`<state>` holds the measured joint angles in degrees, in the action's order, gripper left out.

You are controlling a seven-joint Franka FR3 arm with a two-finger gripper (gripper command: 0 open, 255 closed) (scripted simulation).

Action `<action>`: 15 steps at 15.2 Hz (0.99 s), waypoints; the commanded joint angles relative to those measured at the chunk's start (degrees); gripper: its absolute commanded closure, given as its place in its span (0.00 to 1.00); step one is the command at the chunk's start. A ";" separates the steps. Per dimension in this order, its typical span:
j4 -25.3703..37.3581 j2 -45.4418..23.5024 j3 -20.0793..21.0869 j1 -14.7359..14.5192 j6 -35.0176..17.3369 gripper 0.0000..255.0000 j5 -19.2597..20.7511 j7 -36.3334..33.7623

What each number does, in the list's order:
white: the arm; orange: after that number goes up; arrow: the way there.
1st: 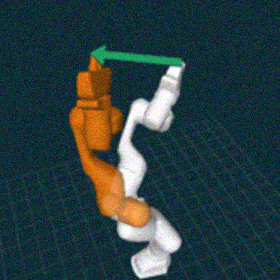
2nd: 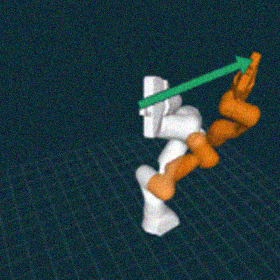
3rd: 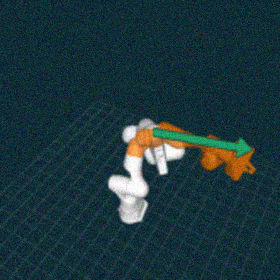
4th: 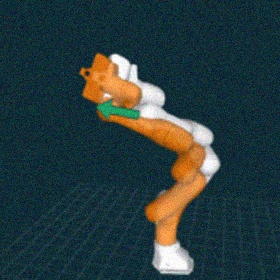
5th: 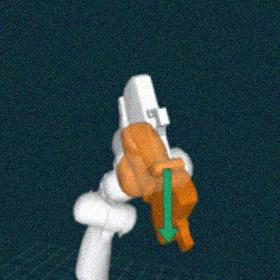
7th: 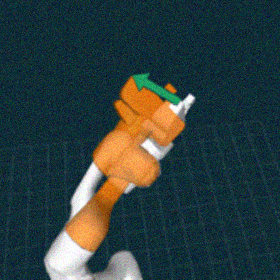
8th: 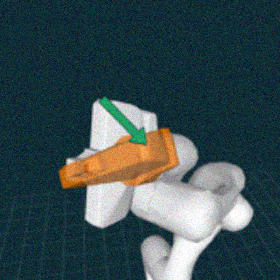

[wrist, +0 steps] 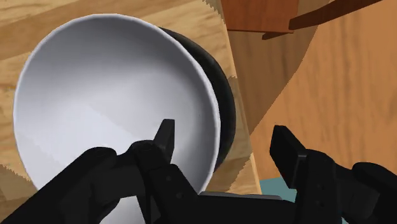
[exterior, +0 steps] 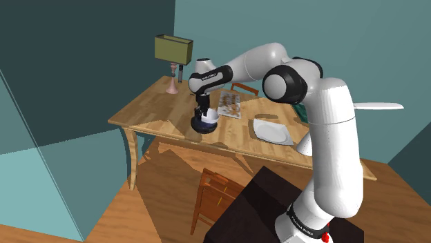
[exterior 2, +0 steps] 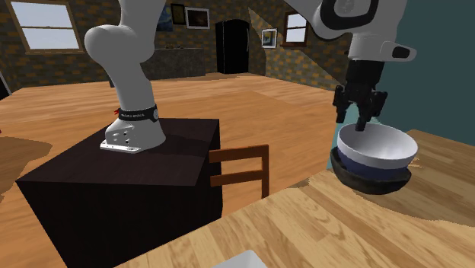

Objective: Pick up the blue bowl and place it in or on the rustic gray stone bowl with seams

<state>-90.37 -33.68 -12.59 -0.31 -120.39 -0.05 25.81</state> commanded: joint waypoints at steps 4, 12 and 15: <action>0.00 0.00 0.00 0.00 -0.01 0.00 0.00 0.00; 3.40 2.63 -0.20 -0.52 6.01 0.00 0.42 -0.24; 3.40 2.63 -0.20 -0.52 6.01 0.00 0.42 -0.24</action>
<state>-86.98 -31.05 -12.79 -0.83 -114.39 0.37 25.57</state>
